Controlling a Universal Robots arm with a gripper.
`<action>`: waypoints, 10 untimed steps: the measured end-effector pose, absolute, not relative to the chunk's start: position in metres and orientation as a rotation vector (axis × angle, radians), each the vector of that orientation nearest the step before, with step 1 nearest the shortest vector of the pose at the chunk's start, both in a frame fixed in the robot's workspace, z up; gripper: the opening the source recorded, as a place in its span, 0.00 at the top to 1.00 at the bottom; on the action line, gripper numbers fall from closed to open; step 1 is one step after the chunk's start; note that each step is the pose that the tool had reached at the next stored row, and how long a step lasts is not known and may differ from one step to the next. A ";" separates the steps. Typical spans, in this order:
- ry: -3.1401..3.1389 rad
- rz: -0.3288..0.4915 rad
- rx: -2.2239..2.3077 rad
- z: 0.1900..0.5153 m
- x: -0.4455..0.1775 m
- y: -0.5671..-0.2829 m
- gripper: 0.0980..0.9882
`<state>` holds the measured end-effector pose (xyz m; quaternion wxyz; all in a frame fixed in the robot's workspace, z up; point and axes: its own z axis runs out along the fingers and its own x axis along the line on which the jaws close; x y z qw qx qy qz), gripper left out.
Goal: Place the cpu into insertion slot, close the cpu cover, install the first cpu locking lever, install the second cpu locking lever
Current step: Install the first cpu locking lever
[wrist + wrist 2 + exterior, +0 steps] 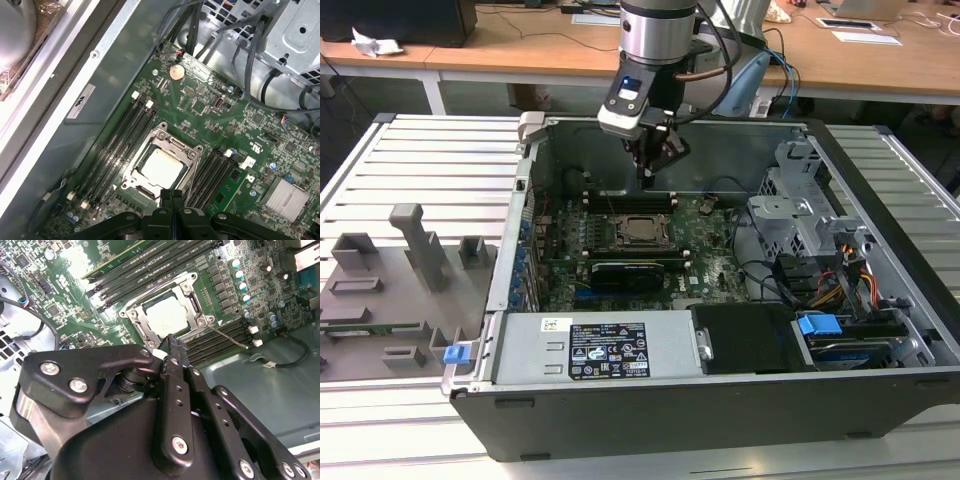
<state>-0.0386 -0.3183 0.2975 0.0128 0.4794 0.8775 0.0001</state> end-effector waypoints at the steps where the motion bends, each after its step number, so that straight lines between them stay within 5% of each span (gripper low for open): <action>1: 2.739 0.000 1.485 0.298 -0.039 -0.318 0.99; 10: 2.776 0.002 1.414 0.298 -0.039 -0.318 0.99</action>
